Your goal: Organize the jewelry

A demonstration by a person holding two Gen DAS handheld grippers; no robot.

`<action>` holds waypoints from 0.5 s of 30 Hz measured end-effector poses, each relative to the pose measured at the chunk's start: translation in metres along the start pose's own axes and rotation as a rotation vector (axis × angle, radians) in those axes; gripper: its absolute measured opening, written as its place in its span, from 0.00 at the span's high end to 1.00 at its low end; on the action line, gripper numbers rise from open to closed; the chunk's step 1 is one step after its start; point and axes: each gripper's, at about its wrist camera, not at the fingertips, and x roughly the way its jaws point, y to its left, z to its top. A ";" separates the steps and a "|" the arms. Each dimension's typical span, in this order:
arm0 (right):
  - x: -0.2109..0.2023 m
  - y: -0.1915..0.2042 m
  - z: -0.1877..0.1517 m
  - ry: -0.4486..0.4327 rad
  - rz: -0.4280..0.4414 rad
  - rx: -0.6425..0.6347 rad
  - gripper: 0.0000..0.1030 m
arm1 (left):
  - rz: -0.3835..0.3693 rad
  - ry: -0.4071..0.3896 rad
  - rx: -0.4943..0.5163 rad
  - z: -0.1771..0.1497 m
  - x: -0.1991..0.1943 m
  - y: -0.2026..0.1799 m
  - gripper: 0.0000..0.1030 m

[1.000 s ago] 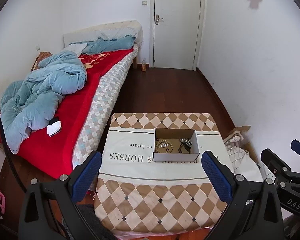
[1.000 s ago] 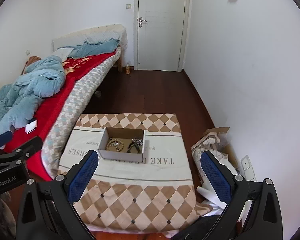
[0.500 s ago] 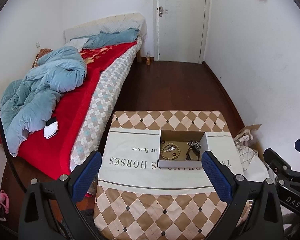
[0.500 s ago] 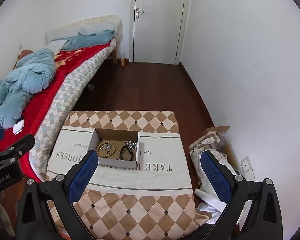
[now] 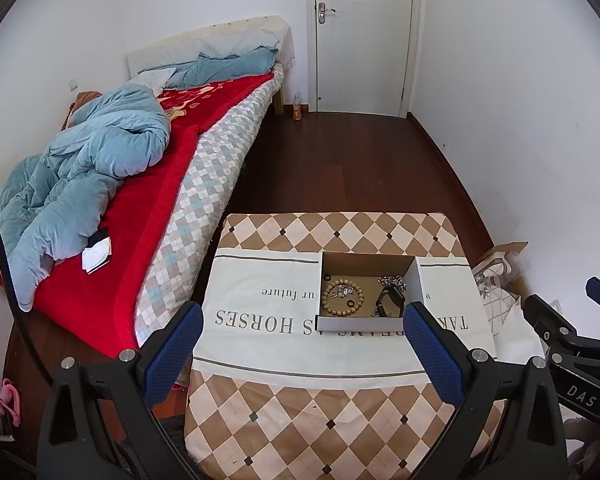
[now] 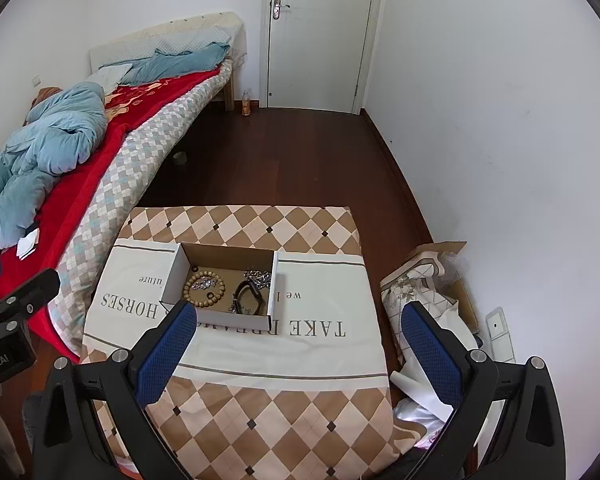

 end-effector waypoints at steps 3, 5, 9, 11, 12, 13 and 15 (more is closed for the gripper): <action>-0.001 0.000 0.001 -0.003 0.004 0.001 0.00 | 0.002 -0.008 -0.004 0.000 -0.001 -0.001 0.01; -0.001 0.000 0.001 -0.004 0.006 0.002 0.00 | 0.006 -0.010 -0.003 -0.001 0.000 -0.001 0.01; -0.002 0.000 0.001 -0.005 0.011 0.003 0.00 | 0.006 -0.009 -0.004 -0.001 -0.001 -0.001 0.01; -0.002 0.001 0.001 -0.006 0.010 0.001 0.00 | 0.008 -0.009 -0.003 -0.001 -0.001 -0.001 0.01; -0.002 0.001 0.001 -0.005 0.009 0.002 0.00 | 0.007 -0.009 -0.003 -0.002 -0.001 -0.001 0.01; -0.002 0.001 0.002 -0.004 0.013 0.003 0.00 | 0.006 -0.010 -0.003 -0.002 -0.001 -0.002 0.01; -0.003 0.001 0.002 -0.004 0.014 0.004 0.00 | 0.008 -0.009 -0.002 -0.002 -0.001 -0.001 0.01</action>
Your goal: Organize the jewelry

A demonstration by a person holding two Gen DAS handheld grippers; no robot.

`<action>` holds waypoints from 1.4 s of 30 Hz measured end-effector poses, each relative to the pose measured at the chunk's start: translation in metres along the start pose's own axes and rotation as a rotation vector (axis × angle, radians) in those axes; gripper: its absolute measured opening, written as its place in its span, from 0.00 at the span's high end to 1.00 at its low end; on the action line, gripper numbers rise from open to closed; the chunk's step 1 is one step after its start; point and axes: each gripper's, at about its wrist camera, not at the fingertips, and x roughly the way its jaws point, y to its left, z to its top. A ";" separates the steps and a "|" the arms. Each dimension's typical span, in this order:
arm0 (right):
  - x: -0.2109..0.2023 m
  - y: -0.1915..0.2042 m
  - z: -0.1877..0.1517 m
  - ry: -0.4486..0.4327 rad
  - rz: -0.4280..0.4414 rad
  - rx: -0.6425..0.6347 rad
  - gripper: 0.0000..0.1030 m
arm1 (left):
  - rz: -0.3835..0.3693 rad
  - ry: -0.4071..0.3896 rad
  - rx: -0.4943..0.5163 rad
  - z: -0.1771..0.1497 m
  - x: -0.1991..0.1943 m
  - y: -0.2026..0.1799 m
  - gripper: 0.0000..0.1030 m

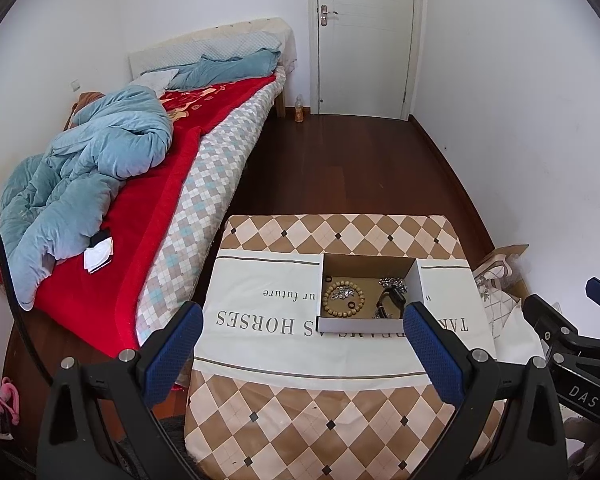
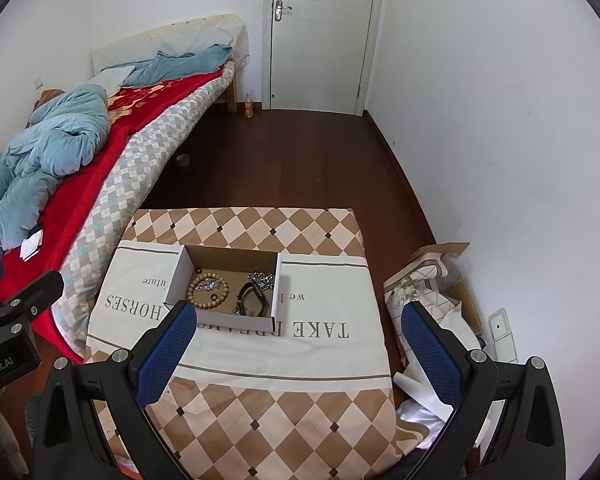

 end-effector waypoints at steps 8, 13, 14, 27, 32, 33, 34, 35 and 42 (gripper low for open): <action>-0.003 -0.002 0.001 -0.004 0.006 0.001 0.00 | 0.001 -0.003 0.000 -0.001 0.000 -0.001 0.00; -0.005 -0.002 0.002 -0.006 0.014 -0.001 0.00 | 0.004 -0.007 0.002 -0.003 -0.001 -0.002 0.00; -0.005 -0.002 0.002 -0.008 0.015 -0.002 0.00 | 0.004 -0.007 0.005 -0.003 -0.001 -0.002 0.00; -0.005 0.000 0.000 -0.009 0.021 -0.001 0.00 | 0.000 0.002 0.009 -0.006 -0.001 -0.004 0.00; -0.006 -0.002 -0.001 -0.013 0.021 0.005 0.00 | 0.001 -0.001 0.012 -0.007 -0.001 -0.005 0.00; -0.006 -0.002 -0.002 -0.013 0.020 0.005 0.00 | 0.002 -0.001 0.012 -0.007 -0.001 -0.005 0.00; -0.006 -0.003 -0.001 -0.011 0.021 0.006 0.00 | 0.001 -0.001 0.012 -0.007 -0.001 -0.005 0.00; -0.006 -0.003 -0.001 -0.011 0.023 0.007 0.00 | 0.000 -0.001 0.011 -0.007 -0.002 -0.004 0.00; -0.005 -0.004 -0.001 -0.011 0.024 0.007 0.00 | 0.002 -0.003 0.014 -0.007 -0.002 -0.004 0.00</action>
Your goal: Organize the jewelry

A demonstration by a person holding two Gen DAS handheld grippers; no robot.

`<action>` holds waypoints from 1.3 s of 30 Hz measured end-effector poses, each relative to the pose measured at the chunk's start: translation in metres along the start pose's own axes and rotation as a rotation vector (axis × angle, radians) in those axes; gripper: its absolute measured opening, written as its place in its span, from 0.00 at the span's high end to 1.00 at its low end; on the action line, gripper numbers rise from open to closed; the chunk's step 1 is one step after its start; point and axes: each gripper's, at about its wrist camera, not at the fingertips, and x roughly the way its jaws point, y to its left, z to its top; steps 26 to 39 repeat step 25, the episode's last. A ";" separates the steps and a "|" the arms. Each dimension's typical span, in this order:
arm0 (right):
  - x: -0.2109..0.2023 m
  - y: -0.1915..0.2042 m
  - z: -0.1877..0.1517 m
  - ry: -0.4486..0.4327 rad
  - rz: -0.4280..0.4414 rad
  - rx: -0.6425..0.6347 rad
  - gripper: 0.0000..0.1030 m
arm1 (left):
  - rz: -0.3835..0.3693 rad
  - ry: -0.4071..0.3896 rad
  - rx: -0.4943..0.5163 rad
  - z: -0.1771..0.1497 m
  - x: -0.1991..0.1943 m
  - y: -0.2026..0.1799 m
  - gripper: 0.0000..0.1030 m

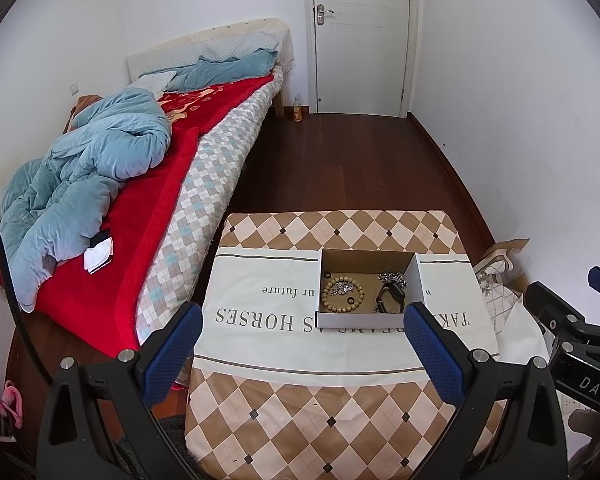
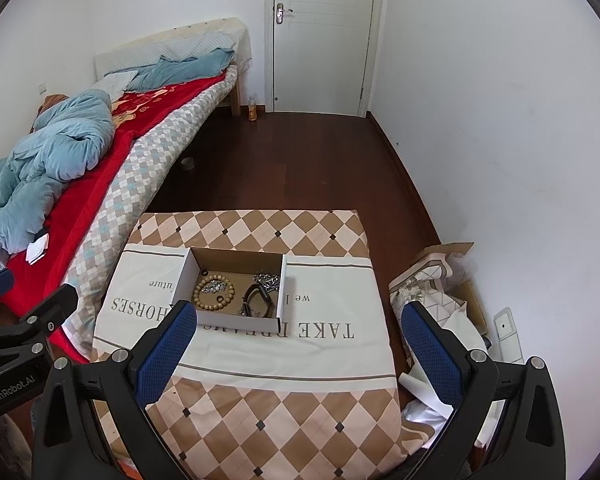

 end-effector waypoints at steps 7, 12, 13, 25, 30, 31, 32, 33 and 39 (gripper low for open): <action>-0.001 0.002 0.000 -0.003 0.000 -0.003 0.00 | 0.006 -0.002 0.009 0.000 0.000 0.000 0.00; -0.001 0.003 0.000 -0.003 0.003 -0.004 0.00 | 0.005 -0.003 0.006 0.000 0.000 0.001 0.00; -0.001 0.003 0.000 -0.003 0.004 -0.005 0.00 | 0.006 -0.004 0.007 0.000 0.000 0.001 0.00; -0.002 0.003 0.001 -0.005 0.002 -0.006 0.00 | 0.005 -0.024 -0.005 0.001 -0.004 0.003 0.00; -0.002 0.003 0.001 -0.005 0.002 -0.006 0.00 | 0.005 -0.024 -0.005 0.001 -0.004 0.003 0.00; -0.002 0.003 0.001 -0.005 0.002 -0.006 0.00 | 0.005 -0.024 -0.005 0.001 -0.004 0.003 0.00; -0.002 0.003 0.001 -0.005 0.002 -0.006 0.00 | 0.005 -0.024 -0.005 0.001 -0.004 0.003 0.00; -0.002 0.003 0.001 -0.005 0.002 -0.006 0.00 | 0.005 -0.024 -0.005 0.001 -0.004 0.003 0.00; -0.002 0.003 0.001 -0.005 0.002 -0.006 0.00 | 0.005 -0.024 -0.005 0.001 -0.004 0.003 0.00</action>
